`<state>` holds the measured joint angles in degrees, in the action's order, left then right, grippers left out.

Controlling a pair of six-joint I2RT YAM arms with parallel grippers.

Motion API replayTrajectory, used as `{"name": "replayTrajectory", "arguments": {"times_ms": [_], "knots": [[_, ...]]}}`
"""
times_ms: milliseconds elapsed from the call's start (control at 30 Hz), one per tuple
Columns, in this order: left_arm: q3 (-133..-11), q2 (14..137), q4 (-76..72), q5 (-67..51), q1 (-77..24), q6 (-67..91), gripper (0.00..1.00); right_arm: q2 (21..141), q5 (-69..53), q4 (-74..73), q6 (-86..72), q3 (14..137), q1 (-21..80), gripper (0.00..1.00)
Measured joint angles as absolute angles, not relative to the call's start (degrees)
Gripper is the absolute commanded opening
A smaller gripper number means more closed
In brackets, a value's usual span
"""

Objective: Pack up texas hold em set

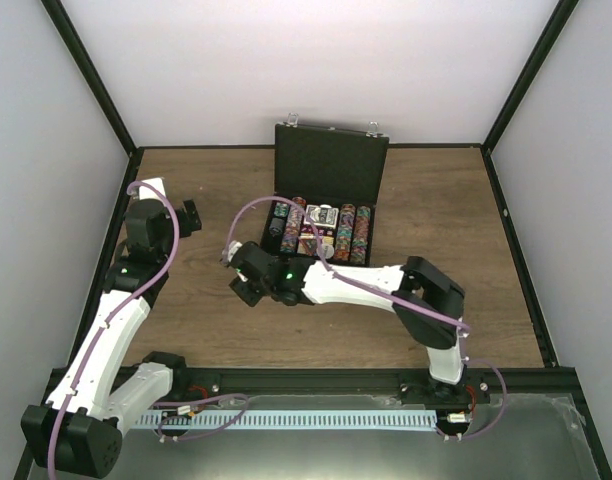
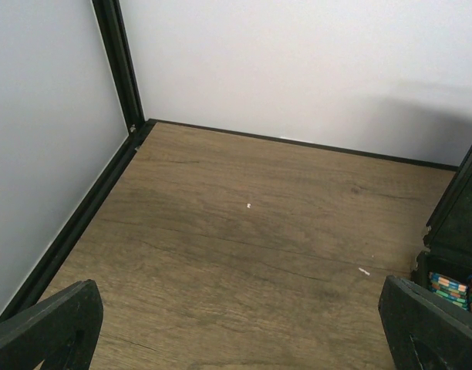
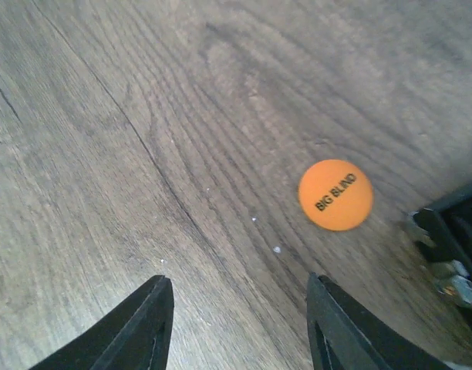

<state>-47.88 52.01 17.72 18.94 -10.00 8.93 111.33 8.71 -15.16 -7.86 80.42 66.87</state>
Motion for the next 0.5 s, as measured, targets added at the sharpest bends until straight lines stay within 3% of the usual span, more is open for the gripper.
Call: {"name": "replayTrajectory", "arguments": {"times_ms": [233,500], "knots": [[-47.9,52.0,17.7,18.5,-10.0,8.9,1.0,108.1,8.7,-17.0,-12.3,79.6,64.1,0.57],[-47.9,52.0,17.7,17.7,-10.1,8.9,1.0,121.4,7.9,-24.8,-16.3,92.8,63.2,0.69]]}}
